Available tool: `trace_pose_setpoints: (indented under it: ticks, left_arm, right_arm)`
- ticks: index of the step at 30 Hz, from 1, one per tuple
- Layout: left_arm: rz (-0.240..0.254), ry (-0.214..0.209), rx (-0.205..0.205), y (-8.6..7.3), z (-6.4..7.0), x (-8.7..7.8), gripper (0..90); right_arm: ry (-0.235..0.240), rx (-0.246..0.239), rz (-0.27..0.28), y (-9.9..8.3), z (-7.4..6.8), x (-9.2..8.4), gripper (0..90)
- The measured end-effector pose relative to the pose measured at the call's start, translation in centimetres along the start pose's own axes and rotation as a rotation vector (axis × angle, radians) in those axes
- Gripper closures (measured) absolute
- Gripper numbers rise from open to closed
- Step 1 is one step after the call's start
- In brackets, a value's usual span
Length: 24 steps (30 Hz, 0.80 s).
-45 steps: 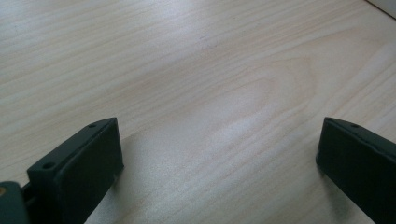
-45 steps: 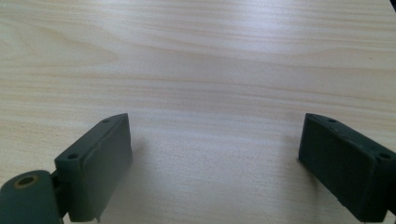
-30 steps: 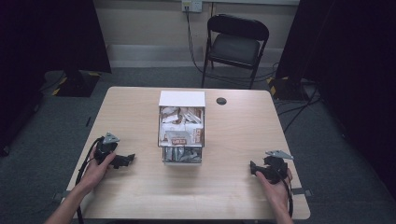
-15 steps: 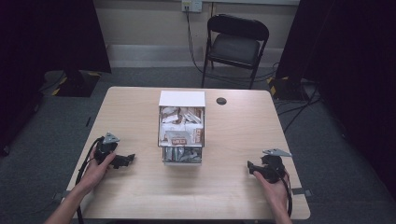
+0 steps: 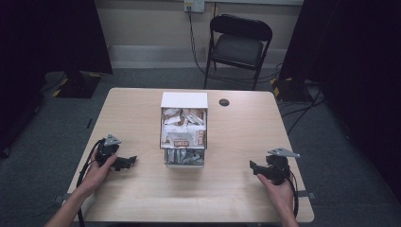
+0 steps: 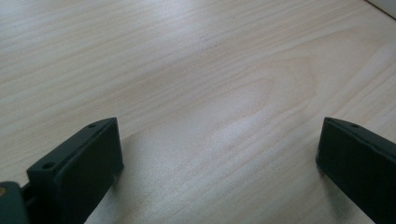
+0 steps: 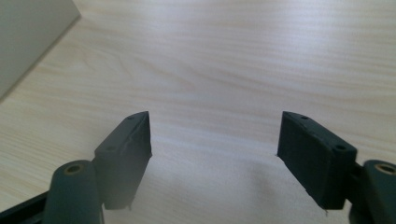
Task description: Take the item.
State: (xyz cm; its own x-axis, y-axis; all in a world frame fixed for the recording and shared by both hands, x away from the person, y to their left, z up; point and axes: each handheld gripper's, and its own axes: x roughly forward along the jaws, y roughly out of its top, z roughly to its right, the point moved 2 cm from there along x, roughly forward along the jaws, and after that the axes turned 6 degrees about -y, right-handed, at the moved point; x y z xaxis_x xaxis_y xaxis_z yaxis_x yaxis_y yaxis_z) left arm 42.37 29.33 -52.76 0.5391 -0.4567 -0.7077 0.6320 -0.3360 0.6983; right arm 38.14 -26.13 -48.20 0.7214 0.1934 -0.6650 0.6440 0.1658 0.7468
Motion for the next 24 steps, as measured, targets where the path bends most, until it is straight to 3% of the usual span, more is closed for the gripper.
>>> trace_pose_setpoints:
  ticks: [5,10,11,16,18,24]
  left_arm:
    - [0.0,0.0,0.0,0.0,0.0,0.0,0.0]
    - [0.0,0.0,0.0,0.0,0.0,0.0,0.0]
    - [0.0,0.0,0.0,0.0,0.0,0.0,0.0]
    - [0.0,0.0,0.0,0.0,0.0,0.0,0.0]
    - [0.0,0.0,0.0,0.0,0.0,0.0,0.0]
    - [0.0,0.0,0.0,0.0,0.0,0.0,0.0]
  right_arm:
    - [-0.005,-0.002,0.055,0.5,0.0,-1.0,33.1]
    - [0.021,0.009,0.055,0.9,-0.4,-1.3,35.2]
    - [0.029,0.017,0.076,1.1,-0.6,-1.5,36.5]
    - [0.037,0.005,0.09,1.5,-1.0,-1.9,40.2]
    - [0.06,0.03,0.094,1.6,-1.2,-2.0,44.5]
    - [0.07,0.01,0.115,2.0,-1.6,-2.3,45.1]
